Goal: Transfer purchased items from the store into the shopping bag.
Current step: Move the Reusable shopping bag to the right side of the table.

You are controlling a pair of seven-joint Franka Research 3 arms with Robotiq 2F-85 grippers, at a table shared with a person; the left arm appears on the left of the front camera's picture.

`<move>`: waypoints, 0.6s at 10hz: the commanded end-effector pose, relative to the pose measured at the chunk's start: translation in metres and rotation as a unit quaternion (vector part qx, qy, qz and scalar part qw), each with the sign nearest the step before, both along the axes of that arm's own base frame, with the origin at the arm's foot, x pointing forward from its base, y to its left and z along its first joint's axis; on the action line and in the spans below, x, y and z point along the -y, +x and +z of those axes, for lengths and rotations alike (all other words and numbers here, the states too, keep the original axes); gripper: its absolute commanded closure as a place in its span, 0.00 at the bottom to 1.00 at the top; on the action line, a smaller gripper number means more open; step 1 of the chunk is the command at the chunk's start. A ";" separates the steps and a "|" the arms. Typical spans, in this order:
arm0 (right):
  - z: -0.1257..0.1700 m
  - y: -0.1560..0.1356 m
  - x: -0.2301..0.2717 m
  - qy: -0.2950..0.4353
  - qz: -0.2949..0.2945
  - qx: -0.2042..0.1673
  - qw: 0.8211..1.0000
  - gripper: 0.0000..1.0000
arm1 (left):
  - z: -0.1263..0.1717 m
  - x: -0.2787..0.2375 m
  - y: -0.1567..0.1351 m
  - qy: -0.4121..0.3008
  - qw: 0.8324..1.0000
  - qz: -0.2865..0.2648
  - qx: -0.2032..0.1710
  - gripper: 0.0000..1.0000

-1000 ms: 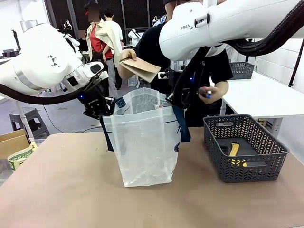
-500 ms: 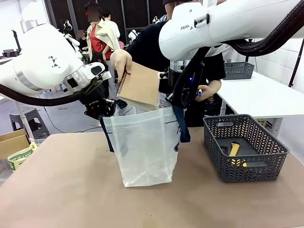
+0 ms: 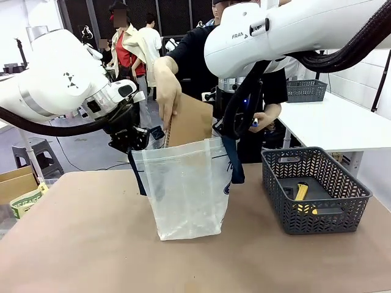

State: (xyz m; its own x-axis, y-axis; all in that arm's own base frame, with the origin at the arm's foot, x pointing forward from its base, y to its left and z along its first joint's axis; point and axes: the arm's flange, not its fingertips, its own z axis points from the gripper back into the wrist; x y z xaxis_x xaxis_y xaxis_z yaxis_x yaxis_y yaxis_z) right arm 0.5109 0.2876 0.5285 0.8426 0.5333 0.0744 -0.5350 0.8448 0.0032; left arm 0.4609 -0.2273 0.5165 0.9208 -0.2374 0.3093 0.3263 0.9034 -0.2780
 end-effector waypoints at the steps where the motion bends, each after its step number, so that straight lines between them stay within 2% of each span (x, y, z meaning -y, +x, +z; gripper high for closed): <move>1: 0.000 0.001 0.003 -0.009 0.003 0.022 1.000 1.00 | 0.000 0.000 0.000 0.000 1.000 0.000 0.000 1.00; 2: 0.000 0.000 0.000 0.000 0.000 0.000 1.000 1.00 | 0.000 0.000 0.000 0.000 1.000 0.000 0.000 1.00; 6: 0.000 0.000 0.000 0.000 0.000 0.000 1.000 1.00 | 0.000 0.000 0.000 0.000 1.000 0.000 0.000 1.00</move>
